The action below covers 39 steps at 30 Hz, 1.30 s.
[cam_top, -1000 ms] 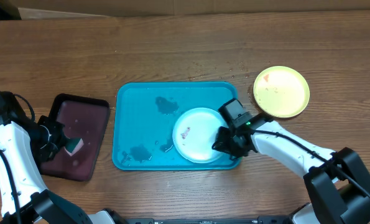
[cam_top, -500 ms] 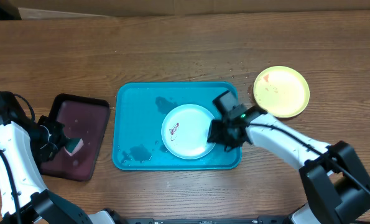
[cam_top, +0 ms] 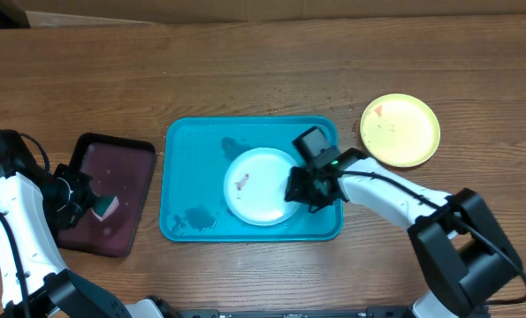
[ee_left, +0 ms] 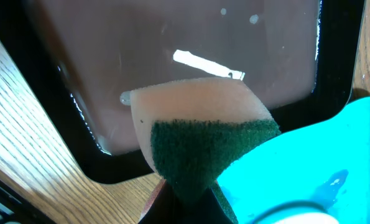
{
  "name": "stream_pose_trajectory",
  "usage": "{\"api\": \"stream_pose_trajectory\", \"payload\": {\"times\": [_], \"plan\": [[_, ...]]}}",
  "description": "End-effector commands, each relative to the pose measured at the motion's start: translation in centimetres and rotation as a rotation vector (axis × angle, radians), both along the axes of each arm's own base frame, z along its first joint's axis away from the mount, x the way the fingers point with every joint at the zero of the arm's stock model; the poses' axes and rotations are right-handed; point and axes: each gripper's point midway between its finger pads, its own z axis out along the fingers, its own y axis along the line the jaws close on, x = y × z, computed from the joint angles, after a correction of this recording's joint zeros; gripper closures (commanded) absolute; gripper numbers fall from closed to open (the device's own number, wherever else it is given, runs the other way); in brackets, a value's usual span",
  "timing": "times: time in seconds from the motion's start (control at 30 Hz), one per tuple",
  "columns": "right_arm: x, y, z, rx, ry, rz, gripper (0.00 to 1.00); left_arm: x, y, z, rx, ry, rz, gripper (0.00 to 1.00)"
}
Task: Clean dirty plates on tray and stack at the side
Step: 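Scrub the light-blue plate with the sponge while right gripper holds rim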
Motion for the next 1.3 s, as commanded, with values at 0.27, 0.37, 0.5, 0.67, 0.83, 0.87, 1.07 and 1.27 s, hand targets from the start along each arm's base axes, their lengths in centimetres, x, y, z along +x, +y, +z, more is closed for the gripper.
{"api": "stream_pose_trajectory", "payload": {"times": [0.27, 0.37, 0.5, 0.67, 0.83, 0.87, 1.07, 1.27], "plan": [[1.0, 1.7, -1.4, 0.004, -0.106, 0.137, 0.96, 3.6, -5.3, 1.1, -0.154, -0.221, -0.368, 0.96], [1.4, 2.1, -1.2, 0.017, -0.129, 0.154, 0.96, 4.7, -8.4, 1.5, -0.191, -0.265, -0.507, 0.96], [1.4, 2.0, -1.2, 0.016, -0.132, 0.156, 0.96, 5.3, -12.6, 1.5, -0.208, -0.255, -0.655, 0.96], [1.9, 1.4, -1.3, -0.013, -0.126, 0.064, 0.96, 6.2, -18.2, 1.6, -0.222, -0.262, -0.802, 0.96], [2.1, 0.8, -1.5, -0.044, -0.134, 0.051, 0.95, 7.3, -22.2, 0.3, -0.147, -0.211, -0.834, 0.96], [2.1, 0.8, -1.5, -0.048, -0.133, 0.051, 0.95, 7.5, -22.9, -0.1, -0.123, -0.202, -0.842, 0.96], [2.1, 0.6, -1.6, -0.057, -0.131, 0.049, 0.94, 8.8, -27.7, -3.8, -0.112, -0.171, -0.955, 0.96], [2.0, 0.6, -1.6, -0.059, -0.129, 0.050, 0.94, 8.2, -28.7, -9.2, -0.157, -0.028, -0.954, 0.96]]}}
